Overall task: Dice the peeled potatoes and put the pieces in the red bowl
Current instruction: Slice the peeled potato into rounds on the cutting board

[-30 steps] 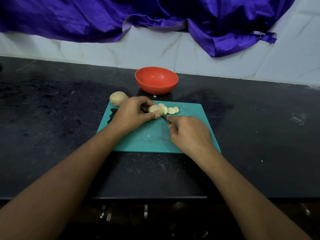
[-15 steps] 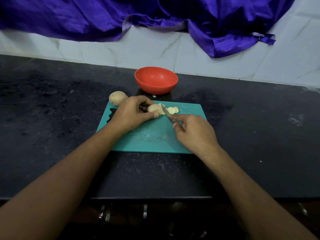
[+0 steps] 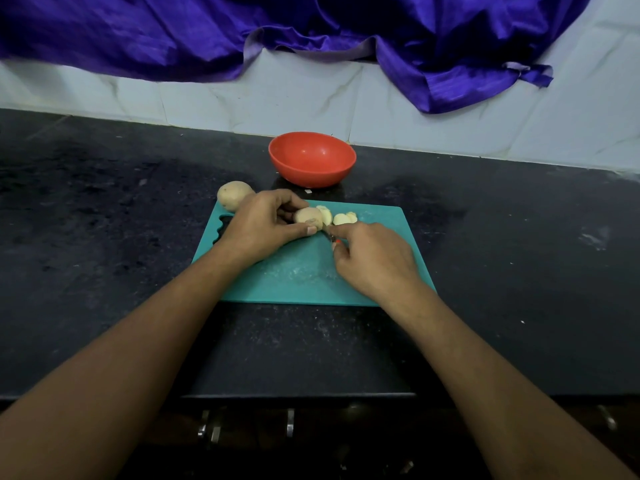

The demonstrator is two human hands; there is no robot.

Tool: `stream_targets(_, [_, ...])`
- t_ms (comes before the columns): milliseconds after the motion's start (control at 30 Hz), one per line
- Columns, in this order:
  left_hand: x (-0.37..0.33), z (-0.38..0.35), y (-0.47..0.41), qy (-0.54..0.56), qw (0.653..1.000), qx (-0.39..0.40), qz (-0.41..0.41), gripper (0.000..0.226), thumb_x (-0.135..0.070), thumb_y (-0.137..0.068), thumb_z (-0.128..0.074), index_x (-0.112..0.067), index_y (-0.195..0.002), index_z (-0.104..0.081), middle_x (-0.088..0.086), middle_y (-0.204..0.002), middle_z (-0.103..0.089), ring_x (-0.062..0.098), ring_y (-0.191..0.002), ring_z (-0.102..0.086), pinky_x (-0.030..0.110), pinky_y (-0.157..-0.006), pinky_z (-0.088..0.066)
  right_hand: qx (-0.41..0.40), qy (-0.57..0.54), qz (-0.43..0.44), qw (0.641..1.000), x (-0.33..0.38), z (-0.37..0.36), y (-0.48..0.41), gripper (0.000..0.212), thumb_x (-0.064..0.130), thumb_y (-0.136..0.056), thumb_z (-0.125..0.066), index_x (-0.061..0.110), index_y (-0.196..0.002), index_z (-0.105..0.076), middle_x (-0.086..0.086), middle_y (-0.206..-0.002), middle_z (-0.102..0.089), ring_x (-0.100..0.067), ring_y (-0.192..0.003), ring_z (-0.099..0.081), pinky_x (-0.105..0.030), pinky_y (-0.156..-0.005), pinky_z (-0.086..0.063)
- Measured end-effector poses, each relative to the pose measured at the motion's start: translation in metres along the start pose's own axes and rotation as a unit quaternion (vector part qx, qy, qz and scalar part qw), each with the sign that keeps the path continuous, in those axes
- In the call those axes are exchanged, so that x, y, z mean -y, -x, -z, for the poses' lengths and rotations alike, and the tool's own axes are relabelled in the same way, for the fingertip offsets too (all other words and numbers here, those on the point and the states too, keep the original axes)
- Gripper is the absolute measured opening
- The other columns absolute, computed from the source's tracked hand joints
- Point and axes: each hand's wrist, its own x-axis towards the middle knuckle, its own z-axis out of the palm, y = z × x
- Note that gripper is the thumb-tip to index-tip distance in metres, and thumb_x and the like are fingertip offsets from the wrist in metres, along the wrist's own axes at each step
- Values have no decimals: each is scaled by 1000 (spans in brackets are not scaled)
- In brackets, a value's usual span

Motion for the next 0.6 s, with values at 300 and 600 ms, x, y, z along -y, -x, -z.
stream_targets(300, [2, 3, 2, 2, 1000, -19, 13, 37, -28, -76, -91, -20, -108, -74, -10, -94, -73, 1, -86, -69, 14, -77, -56, -1, 49, -18, 999, -8, 3, 5, 35, 35, -102, -46, 34, -131, -63, 7, -77, -53, -18, -76, -54, -34, -62, -39])
stream_targets(600, [2, 3, 2, -12, 1000, -12, 10, 40, -36, -76, -90, -26, -111, -74, -13, -97, -73, 4, -89, -68, 22, -81, -58, -19, -68, -58, 996, -29, 12, 8, 40, 33, -99, -54, 40, -137, -63, 10, -62, -54, -10, -61, -57, -31, -62, -45])
